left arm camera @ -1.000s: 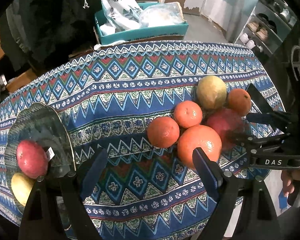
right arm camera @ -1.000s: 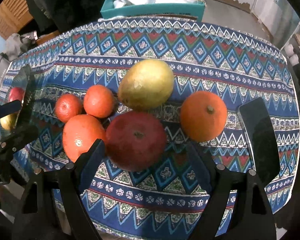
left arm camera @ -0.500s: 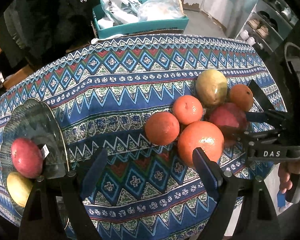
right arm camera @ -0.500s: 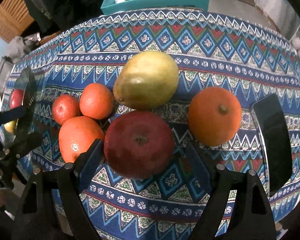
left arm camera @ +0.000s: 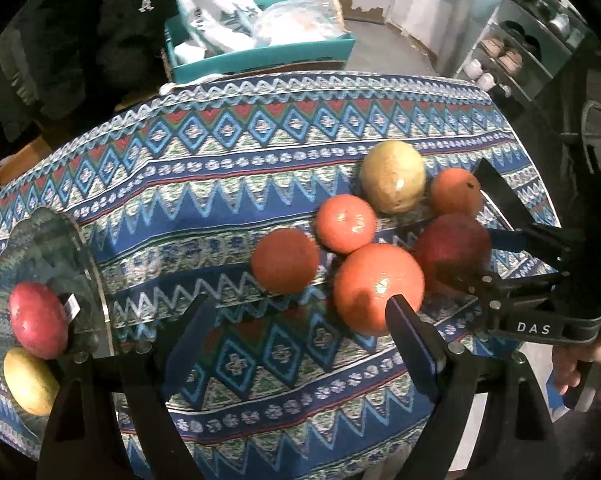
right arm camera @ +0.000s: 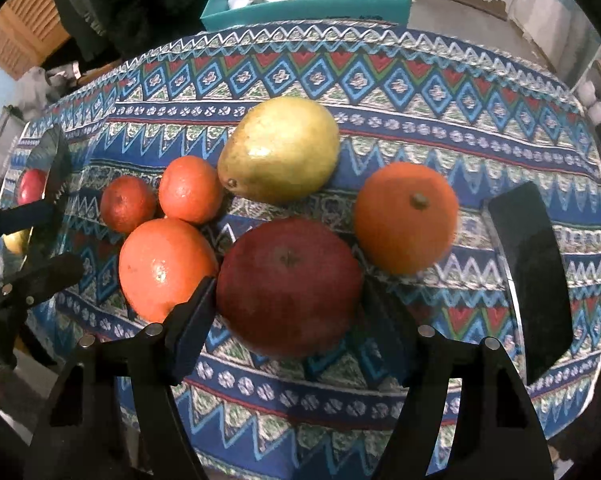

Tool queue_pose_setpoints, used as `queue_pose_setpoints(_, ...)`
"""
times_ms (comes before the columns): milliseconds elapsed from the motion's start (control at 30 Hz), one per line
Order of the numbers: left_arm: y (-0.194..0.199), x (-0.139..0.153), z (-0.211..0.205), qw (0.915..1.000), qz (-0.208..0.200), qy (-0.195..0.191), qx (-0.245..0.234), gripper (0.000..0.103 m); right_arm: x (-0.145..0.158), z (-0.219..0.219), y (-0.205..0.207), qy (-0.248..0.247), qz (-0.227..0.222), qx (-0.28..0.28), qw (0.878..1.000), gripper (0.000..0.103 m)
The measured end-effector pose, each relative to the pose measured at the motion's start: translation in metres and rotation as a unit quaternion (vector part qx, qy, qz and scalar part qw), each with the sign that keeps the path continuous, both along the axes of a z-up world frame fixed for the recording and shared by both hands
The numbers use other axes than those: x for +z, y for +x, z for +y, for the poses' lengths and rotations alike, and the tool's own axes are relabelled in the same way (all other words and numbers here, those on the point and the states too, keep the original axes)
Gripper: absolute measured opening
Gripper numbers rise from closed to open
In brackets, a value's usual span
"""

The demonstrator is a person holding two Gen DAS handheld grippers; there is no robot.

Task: Organize fruits
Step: 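Move the right tool toward the red apple while the left tool approaches the large orange, then close the right tool on the red apple while the left tool closes on the large orange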

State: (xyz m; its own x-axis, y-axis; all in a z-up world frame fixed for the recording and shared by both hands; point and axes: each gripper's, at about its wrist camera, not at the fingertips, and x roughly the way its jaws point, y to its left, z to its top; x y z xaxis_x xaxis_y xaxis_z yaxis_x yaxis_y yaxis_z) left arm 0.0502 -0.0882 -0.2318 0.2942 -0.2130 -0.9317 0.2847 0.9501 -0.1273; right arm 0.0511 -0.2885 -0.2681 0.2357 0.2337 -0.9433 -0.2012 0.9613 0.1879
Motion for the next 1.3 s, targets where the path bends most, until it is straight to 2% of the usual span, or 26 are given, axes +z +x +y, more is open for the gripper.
queue_pose_setpoints(267, -0.005, -0.007, -0.03, 0.9994, 0.016, -0.014, -0.027, 0.088, 0.012, -0.029, -0.017, -0.011, -0.013, -0.017, 1.0, 0.069)
queue_pose_setpoints(367, -0.003, -0.015, -0.039, 0.999, 0.031, -0.021, -0.024, 0.088, 0.012, -0.039, -0.019, 0.005, -0.014, -0.026, 1.0, 0.069)
queue_pose_setpoints(600, 0.005, -0.031, -0.056, 0.9985, 0.045, -0.017, -0.025, 0.088, 0.012, -0.04, -0.024, 0.007, -0.016, -0.018, 1.0, 0.07)
queue_pose_setpoints(867, 0.011, -0.047, -0.065, 0.9976, 0.065, -0.015, -0.019, 0.088, 0.011, -0.056, -0.026, 0.042, -0.007, -0.034, 0.999, 0.07)
queue_pose_setpoints(933, 0.011, -0.049, -0.068, 0.9976, 0.066, -0.009, -0.021, 0.081, 0.011, -0.058, -0.026, 0.047, -0.006, -0.034, 0.998, 0.07)
queue_pose_setpoints(967, 0.011, -0.052, -0.07, 0.9974, 0.068, -0.006, -0.024, 0.069, 0.011, -0.059, -0.026, 0.049, -0.006, -0.035, 0.998, 0.07)
queue_pose_setpoints(1167, 0.006, -0.053, -0.067, 0.9976, 0.063, -0.001, -0.026, 0.069, 0.003, -0.055, -0.026, 0.051, 0.006, -0.028, 0.998, 0.074)
queue_pose_setpoints(1300, 0.002, -0.049, -0.061, 0.9979, 0.06, -0.001, -0.023, 0.069, 0.001, -0.049, -0.021, 0.045, -0.006, -0.024, 0.999, 0.075)
